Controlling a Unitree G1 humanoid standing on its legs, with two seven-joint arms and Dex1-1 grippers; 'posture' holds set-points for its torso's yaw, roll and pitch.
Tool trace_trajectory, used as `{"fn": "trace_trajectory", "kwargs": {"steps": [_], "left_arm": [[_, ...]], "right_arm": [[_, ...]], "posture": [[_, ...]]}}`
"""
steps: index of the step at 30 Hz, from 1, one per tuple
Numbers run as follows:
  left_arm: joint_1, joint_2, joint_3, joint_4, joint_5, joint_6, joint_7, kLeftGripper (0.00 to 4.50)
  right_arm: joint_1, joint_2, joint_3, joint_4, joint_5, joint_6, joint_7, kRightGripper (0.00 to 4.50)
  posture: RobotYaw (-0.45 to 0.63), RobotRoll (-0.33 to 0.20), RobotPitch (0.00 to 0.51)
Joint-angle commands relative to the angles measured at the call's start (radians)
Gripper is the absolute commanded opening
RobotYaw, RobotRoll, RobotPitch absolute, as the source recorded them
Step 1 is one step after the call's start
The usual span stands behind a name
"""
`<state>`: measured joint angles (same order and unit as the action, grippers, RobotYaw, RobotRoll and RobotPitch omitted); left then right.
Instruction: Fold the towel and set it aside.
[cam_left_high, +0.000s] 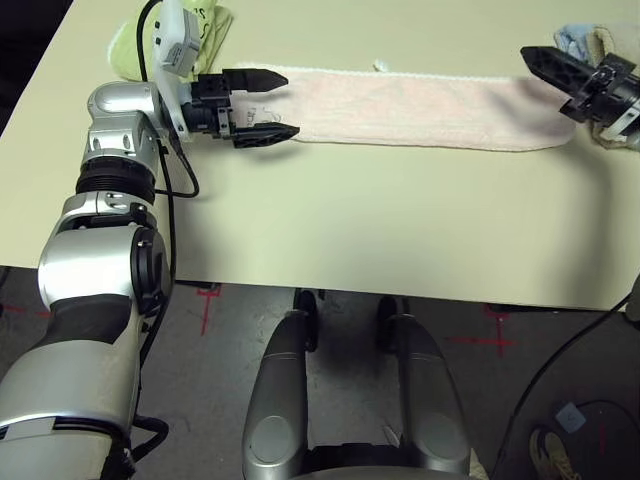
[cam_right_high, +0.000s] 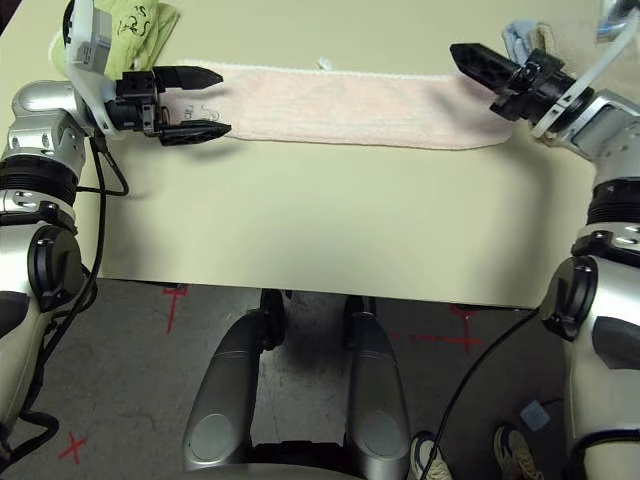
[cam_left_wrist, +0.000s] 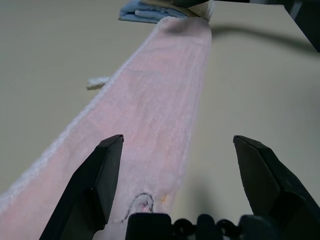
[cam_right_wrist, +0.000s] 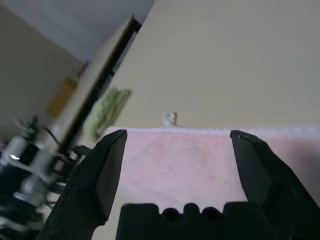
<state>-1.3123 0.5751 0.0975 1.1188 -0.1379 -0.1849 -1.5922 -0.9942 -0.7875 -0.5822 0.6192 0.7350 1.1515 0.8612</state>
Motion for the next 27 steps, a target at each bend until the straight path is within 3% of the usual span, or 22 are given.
{"fn": "trace_trajectory", "kwargs": {"steps": [1,3,7,11,19,27], "left_arm": [[0.033,0.015,-0.017,-0.022,-0.004,0.012,-0.022,4.46],[0.041,0.016,-0.022,-0.032,-0.009,0.020,-0.022,4.46],[0.060,0.012,-0.038,-0.070,-0.037,0.048,-0.022,4.46],[0.091,0.015,-0.059,-0.131,-0.081,0.094,-0.022,4.46],[0.103,0.023,-0.080,-0.165,-0.102,0.117,-0.022,4.46],[0.105,0.029,-0.090,-0.170,-0.104,0.116,-0.022,4.46]], "right_arm": [[0.137,-0.031,-0.174,-0.109,0.105,0.235,-0.104,4.49],[0.215,-0.025,-0.242,-0.176,0.137,0.313,-0.143,4.49],[0.253,0.004,-0.370,-0.215,0.168,0.425,-0.234,4.49],[0.275,0.022,-0.404,-0.238,0.181,0.463,-0.288,4.49],[0.230,0.040,-0.349,-0.158,0.101,0.326,-0.403,4.49],[0.184,0.081,-0.266,-0.094,0.093,0.251,-0.428,4.49]], "posture": [[0.00,0.000,0.431],[-0.01,0.000,0.431],[-0.02,0.000,0.434],[-0.02,0.000,0.434],[-0.01,0.000,0.435],[0.00,0.000,0.440]]}}
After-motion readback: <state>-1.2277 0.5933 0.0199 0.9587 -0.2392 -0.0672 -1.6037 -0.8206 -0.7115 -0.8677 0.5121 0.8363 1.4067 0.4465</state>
